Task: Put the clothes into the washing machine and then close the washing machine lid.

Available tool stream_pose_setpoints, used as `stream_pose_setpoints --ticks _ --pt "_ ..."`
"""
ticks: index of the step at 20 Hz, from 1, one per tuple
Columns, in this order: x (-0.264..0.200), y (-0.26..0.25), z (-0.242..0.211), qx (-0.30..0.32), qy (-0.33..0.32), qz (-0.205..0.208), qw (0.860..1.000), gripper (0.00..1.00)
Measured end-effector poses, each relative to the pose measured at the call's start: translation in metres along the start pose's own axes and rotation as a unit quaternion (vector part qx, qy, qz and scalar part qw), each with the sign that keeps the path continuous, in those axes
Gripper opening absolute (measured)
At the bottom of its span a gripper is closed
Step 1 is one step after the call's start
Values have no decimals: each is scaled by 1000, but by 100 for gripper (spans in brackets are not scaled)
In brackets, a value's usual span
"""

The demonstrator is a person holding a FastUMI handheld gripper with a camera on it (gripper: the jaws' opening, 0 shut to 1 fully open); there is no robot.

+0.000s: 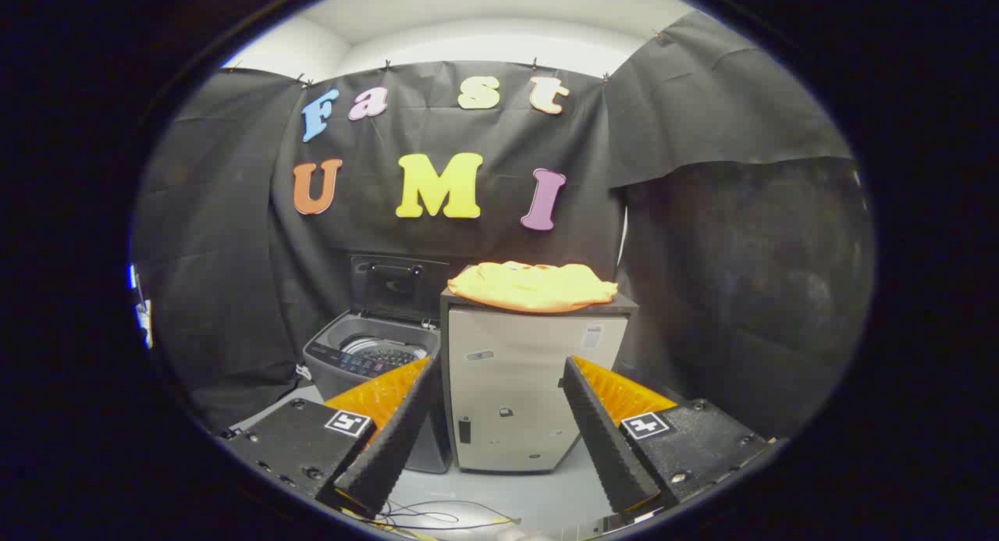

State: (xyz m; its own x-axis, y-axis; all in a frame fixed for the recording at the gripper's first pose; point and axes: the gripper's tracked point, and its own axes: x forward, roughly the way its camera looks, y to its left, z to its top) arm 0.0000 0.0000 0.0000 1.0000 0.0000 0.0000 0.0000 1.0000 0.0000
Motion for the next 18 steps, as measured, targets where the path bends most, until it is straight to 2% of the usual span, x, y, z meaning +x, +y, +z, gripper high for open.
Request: stream_pose_setpoints --ticks 18 --pt "14 16 21 -6 -7 -2 1000 100"
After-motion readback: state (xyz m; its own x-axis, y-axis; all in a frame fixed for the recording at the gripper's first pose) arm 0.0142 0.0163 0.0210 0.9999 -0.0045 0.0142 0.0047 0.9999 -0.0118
